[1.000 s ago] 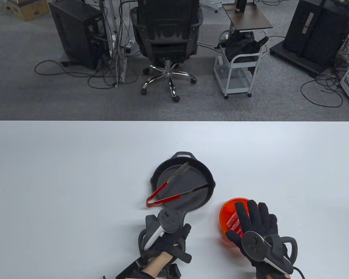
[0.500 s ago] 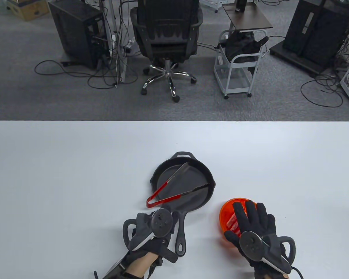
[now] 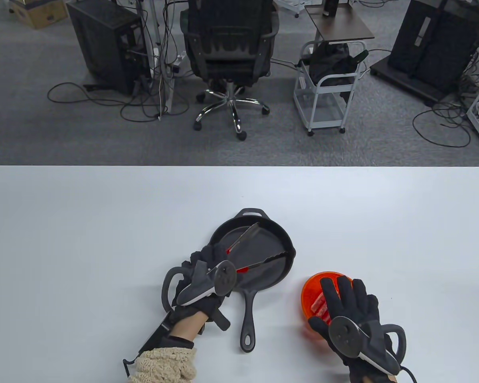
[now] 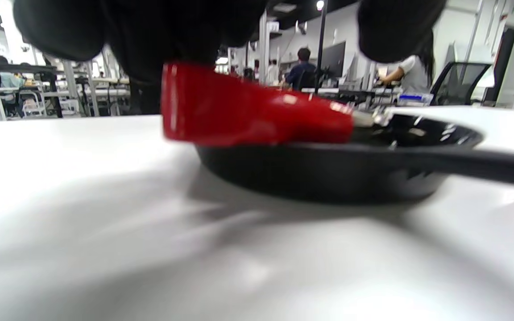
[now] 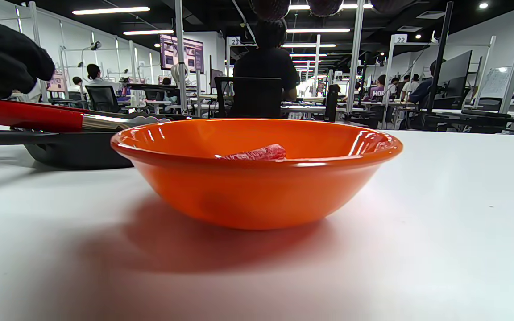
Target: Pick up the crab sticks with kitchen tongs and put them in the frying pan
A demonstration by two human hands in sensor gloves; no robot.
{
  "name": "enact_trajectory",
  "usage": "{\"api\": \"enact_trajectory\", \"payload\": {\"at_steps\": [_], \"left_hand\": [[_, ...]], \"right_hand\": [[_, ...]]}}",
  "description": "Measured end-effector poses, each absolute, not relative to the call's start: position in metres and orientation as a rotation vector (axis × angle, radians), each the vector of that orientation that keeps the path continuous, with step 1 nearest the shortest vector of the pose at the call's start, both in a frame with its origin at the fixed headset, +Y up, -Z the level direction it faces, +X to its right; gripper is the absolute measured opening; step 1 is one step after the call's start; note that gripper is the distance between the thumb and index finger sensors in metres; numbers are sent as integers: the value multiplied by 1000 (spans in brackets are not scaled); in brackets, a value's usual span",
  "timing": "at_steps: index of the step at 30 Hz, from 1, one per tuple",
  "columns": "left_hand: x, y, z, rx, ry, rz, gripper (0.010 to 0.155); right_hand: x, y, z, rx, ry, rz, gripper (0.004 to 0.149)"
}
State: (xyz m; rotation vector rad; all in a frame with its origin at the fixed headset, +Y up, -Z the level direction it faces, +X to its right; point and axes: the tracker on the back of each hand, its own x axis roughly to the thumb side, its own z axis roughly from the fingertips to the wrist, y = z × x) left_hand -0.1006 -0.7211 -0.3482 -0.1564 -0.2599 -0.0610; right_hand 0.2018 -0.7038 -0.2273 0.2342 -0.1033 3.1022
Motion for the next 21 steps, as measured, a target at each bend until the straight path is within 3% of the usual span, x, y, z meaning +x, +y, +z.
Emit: {"api": "enact_trajectory", "payload": {"at_steps": [6,12,21], "left_hand": [[-93,-735,-368,-276,-211,-162,105],[-91,-743,-377,-325,-158,-202,101],[-102,-743,-378,-231,-128,-92,92]], "right_hand": [[202,-704,-228,226,-94,3105,85],[202,-704,-228,227,-93,3106,85],[200,-702,-227,242,-129,3106,85]]}}
